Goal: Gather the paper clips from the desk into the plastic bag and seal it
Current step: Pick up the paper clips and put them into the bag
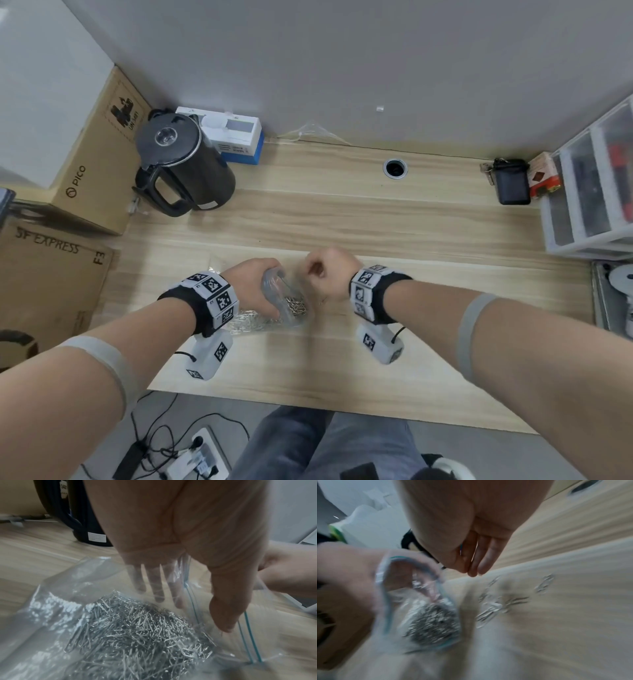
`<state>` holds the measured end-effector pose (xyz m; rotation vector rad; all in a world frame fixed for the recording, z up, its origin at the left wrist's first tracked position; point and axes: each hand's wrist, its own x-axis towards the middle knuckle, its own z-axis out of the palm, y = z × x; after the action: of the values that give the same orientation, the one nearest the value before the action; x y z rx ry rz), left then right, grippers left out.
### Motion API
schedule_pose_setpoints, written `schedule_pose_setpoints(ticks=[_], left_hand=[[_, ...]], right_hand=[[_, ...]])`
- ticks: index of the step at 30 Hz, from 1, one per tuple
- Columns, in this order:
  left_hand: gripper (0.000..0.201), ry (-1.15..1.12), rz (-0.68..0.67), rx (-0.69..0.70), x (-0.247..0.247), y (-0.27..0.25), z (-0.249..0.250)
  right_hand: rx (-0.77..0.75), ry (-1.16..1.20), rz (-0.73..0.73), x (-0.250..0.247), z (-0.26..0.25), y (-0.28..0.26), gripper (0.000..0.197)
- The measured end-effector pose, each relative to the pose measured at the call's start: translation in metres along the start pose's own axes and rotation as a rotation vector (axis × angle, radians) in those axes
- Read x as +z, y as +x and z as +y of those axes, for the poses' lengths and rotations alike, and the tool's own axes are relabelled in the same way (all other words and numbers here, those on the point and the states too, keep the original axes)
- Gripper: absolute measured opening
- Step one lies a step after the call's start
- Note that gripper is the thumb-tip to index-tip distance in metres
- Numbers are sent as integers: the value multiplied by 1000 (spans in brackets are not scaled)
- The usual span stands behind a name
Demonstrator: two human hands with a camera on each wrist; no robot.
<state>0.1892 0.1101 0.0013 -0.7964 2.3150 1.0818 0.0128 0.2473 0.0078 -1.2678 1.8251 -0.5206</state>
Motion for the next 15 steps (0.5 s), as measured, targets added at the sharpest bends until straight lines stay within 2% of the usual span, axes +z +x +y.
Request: schedule_pose_setpoints(ticks=[3,6,11,15], left_hand=[[74,-8,-5,-14,2,-2,-6],[74,5,-15,-19,3,-3,-9],[75,5,-31,-36,4,-3,-14],[72,11,-30,-29,4,-3,-12]], right_hand=[[132,-289,-37,-29,33,4,28],[167,-468,-140,-42,58,-3,27],[170,-503,-201,-30,70,-6,27],[206,-501,-146,-23,69,-9,21]])
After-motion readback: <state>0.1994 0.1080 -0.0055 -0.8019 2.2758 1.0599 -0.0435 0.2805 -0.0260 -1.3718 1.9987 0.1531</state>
